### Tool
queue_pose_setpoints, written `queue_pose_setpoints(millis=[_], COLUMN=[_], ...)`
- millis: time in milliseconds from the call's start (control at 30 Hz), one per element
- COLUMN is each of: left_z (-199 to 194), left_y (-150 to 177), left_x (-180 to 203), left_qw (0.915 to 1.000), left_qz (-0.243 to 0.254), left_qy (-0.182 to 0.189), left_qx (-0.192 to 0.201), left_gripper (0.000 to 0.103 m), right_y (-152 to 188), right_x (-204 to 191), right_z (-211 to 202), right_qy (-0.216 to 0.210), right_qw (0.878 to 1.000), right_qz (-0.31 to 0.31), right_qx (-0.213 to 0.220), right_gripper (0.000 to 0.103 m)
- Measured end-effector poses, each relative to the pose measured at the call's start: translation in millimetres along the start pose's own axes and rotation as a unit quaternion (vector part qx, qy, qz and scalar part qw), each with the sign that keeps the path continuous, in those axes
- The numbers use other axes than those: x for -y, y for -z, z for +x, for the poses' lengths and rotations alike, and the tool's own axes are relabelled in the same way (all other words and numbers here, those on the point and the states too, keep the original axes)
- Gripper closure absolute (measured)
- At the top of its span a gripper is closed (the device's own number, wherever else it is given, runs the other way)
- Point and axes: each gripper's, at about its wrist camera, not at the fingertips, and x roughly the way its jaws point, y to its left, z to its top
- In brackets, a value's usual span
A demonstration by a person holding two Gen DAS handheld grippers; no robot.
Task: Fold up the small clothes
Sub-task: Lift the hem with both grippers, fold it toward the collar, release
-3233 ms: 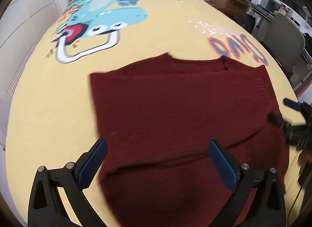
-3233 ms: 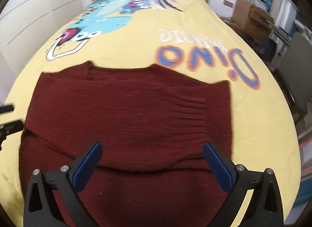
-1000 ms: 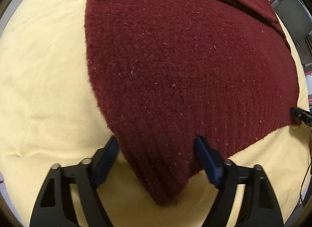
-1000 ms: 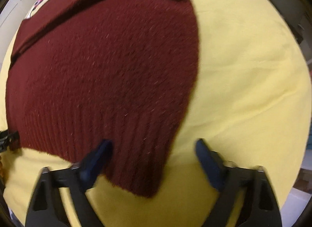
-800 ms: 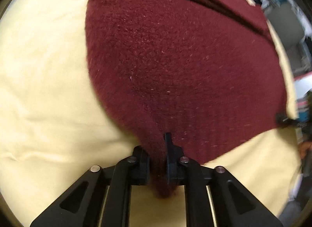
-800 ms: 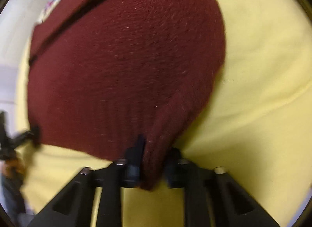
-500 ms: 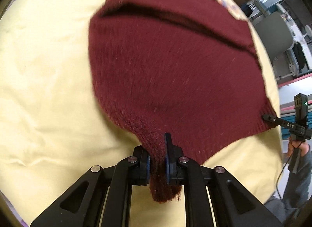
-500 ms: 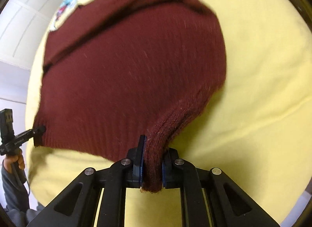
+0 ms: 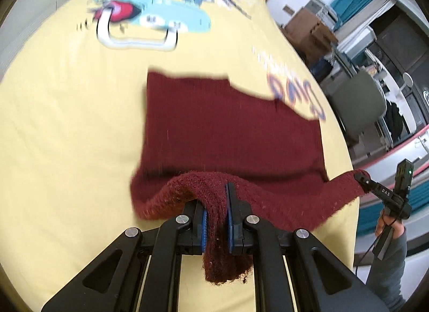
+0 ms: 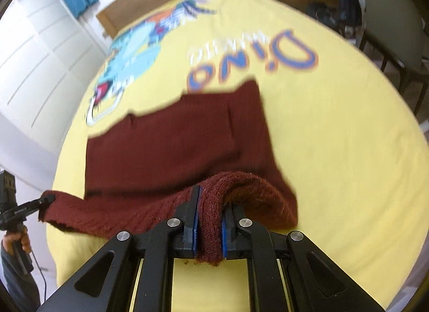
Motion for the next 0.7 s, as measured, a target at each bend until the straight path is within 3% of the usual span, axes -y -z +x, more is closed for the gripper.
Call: queue_pose_setpoints(millis=[167, 333, 400, 500, 700], left_z=[1, 35, 54, 81, 131], left_y=[-42, -65, -73, -75, -63], left_x=[-7, -15, -20, -23, -35], left_qw=[0.9997, 0.9984, 0.9978, 0.9919, 0.986], left_qz=[0.006, 0.024, 0.028, 0.054, 0.064], left_qy=[-0.008, -0.05, -0.06, -0.114, -0.154], left_qx=[0.023, 0.011, 0.005, 0.005, -0.007], left_gripper=[0.094, 0.094, 0.094, 0.094, 0.093], right_y=[-57, -96, -102, -105, -88], right_x=[-6, -17, -18, -15, -5], right_z=[12, 55, 75, 108, 148], right_qy=[0.017, 0.038, 0.049, 0.067, 0.089], right_qw=[0.999, 0.999, 0.999, 0.997, 0.994], right_qz=[-0.009, -0.02, -0.02, -0.014, 0.004], right_qx=[0.031, 0.013, 0.0, -0.025, -0.059], right_gripper=[0.092, 0.092, 0.092, 0.092, 0.092])
